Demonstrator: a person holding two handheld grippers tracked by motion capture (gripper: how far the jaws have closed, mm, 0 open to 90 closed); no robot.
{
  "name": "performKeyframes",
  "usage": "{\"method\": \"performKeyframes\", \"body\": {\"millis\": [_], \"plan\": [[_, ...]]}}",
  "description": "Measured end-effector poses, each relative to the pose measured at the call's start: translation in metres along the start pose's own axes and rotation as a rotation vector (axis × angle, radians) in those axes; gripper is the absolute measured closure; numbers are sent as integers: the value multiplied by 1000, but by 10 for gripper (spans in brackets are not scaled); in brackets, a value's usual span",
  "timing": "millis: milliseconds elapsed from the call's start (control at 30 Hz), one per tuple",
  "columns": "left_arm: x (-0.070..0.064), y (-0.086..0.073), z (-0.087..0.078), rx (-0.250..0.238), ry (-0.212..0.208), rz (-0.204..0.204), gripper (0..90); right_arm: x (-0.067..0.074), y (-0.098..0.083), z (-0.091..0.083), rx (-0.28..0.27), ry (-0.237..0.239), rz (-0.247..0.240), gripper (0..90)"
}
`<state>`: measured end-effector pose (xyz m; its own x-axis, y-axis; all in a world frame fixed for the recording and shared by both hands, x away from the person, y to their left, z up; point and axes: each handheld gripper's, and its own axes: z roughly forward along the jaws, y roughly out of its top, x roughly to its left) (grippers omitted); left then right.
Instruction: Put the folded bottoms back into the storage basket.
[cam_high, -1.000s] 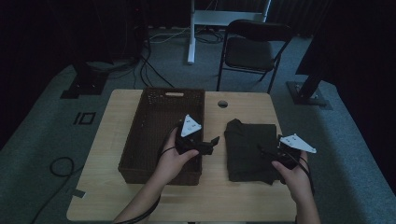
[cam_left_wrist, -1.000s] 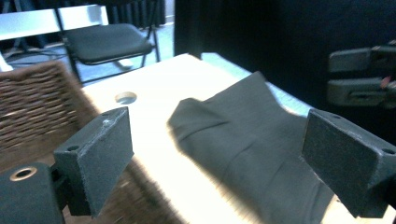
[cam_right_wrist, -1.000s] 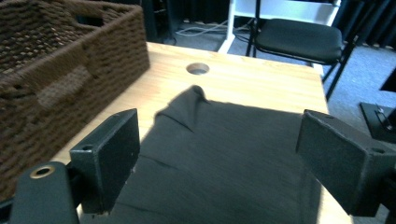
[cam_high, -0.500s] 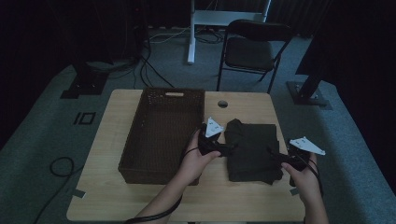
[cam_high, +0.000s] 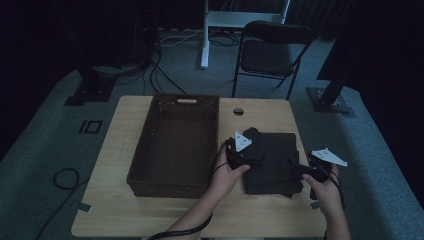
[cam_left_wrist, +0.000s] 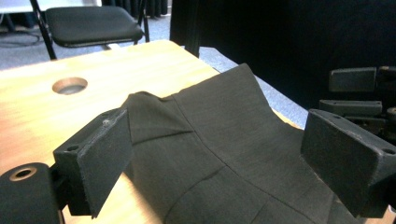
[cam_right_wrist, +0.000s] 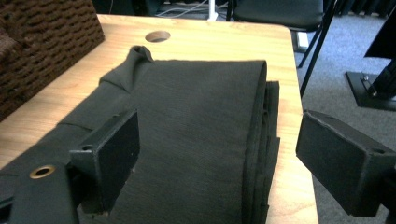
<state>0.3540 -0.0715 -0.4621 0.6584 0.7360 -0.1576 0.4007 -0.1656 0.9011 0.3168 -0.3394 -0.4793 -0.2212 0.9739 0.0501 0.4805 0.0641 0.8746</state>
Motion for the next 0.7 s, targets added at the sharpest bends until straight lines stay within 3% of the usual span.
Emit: {"method": "performKeyframes", "body": {"millis": [100,233,467,700], "plan": [[-1,-10,11,3,32,-39,95,-2,-3,6,16,-2,6,133],[-2,-21,24,19,33,-59,95,-4,-5,11,26,-6,10,135],[3,-38,44,79,75,-58,95,-9,-13,25,60,-22,25,137],[9,-45,58,137,80,-56,95,-9,-24,44,113,-17,54,137]]}}
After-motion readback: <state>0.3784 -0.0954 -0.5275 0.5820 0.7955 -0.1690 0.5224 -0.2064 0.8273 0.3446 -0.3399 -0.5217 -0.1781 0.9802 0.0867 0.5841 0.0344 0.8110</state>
